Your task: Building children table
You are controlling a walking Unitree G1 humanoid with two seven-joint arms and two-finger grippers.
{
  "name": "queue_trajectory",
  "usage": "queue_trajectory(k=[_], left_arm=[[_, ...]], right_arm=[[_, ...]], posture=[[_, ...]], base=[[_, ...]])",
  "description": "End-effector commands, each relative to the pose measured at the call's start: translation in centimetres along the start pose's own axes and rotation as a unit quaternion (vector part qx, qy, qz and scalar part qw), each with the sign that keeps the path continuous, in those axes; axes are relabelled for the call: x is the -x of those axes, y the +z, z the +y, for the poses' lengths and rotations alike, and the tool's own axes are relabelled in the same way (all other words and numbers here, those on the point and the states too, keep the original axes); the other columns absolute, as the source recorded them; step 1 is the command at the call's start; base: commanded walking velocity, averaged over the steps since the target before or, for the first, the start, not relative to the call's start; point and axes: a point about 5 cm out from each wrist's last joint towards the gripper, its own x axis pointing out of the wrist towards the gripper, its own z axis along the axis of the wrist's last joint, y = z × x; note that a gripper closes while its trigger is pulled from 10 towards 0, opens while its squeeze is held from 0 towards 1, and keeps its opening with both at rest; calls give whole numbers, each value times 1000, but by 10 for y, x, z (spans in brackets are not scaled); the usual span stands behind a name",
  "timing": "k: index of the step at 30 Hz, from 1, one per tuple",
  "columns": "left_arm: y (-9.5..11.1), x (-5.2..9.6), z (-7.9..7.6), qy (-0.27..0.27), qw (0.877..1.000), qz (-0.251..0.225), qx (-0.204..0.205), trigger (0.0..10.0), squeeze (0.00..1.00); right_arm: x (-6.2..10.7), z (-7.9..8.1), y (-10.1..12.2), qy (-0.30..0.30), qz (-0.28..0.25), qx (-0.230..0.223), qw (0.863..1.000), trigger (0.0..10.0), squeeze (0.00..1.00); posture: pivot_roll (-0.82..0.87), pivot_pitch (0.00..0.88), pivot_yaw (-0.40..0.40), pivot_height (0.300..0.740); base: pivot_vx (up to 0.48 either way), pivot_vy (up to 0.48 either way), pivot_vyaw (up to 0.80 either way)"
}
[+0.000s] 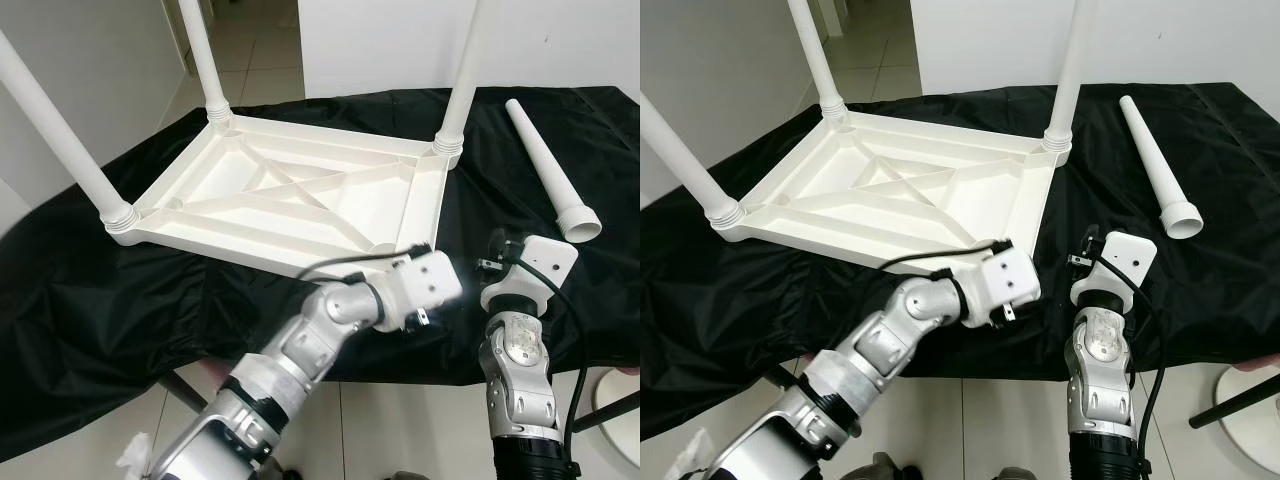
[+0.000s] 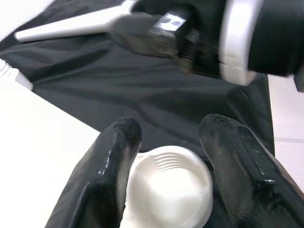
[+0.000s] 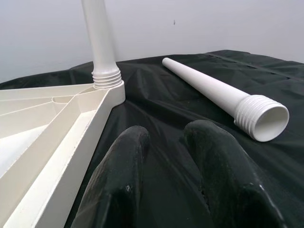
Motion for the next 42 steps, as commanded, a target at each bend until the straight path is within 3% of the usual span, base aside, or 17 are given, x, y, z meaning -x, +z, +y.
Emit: queue_trajectory(k=[1, 3, 5, 7, 8, 10, 11, 15, 19, 26, 32, 34, 37, 39, 42], left_arm=[[-1, 6, 5, -4, 1000, 1, 9, 10000, 0], [-1, 10, 7, -9, 1000, -1, 12, 10000, 0], [-3, 25, 9, -44, 999, -4, 19, 10000, 0], [-3, 25, 9, -44, 999, -4, 19, 10000, 0], [-8, 31, 9, -62, 998, 8, 18, 10000, 0], [-33, 38, 8, -79, 994, 75, -16, 10000, 0], [-44, 39, 10, -72, 991, 108, -24, 10000, 0], [-59, 35, 14, -43, 986, 157, -24, 10000, 0], [-64, 28, 21, -1, 983, 182, -16, 10000, 0], [-57, 24, 34, 36, 983, 180, -11, 10000, 0], [-43, 20, 42, 45, 989, 138, -5, 10000, 0], [-35, 17, 44, 42, 993, 107, 22, 10000, 0], [-34, 16, 45, 44, 993, 109, 14, 10000, 0], [-40, 14, 46, 53, 989, 136, -1, 10000, 0], [-44, 13, 49, 64, 987, 149, 5, 10000, 0]], right_arm=[[2, 1, -5, 4, 9, -2, 1000, 10000, 0], [3, 0, -6, 6, 10, -1, 1000, 10000, 0], [3, -1, -6, 8, 11, 3, 1000, 10000, 0], [3, -1, -6, 8, 11, 3, 1000, 10000, 0], [4, -3, -7, 8, 12, 5, 1000, 10000, 0], [3, -4, -7, 9, 12, 8, 1000, 10000, 0], [3, -5, -7, 9, 12, 9, 1000, 10000, 0], [2, -5, -6, 8, 10, 10, 1000, 10000, 0], [2, -5, -5, 7, 8, 9, 1000, 10000, 0], [2, -6, -4, 5, 7, 9, 1000, 10000, 0], [2, -6, -5, 4, 7, 9, 1000, 10000, 0], [1, -5, -5, 5, 7, 8, 1000, 10000, 0], [1, -4, -5, 6, 6, 7, 1000, 10000, 0], [0, -3, -5, 7, 6, 6, 1000, 10000, 0], [1, -3, -4, 6, 6, 6, 1000, 10000, 0]], posture=[[-109, 21, 117, 740], [-109, 21, 117, 740], [-106, 20, 115, 740], [-106, 20, 115, 740], [-104, 19, 112, 740], [-102, 19, 112, 740], [-102, 19, 112, 740], [-105, 15, 108, 740], [-117, 15, 108, 740], [-121, 15, 109, 740], [-118, 13, 111, 740], [-118, 13, 111, 740], [-118, 13, 111, 740], [-119, 12, 113, 740], [-122, 13, 115, 740]], base=[[0, 0, 0], [0, 0, 0], [0, 0, 0], [0, 0, 0], [0, 0, 0], [0, 0, 0], [0, 0, 0], [0, 0, 0], [0, 0, 0], [0, 0, 0], [0, 0, 0], [0, 0, 0], [0, 0, 0], [0, 0, 0], [0, 0, 0]])
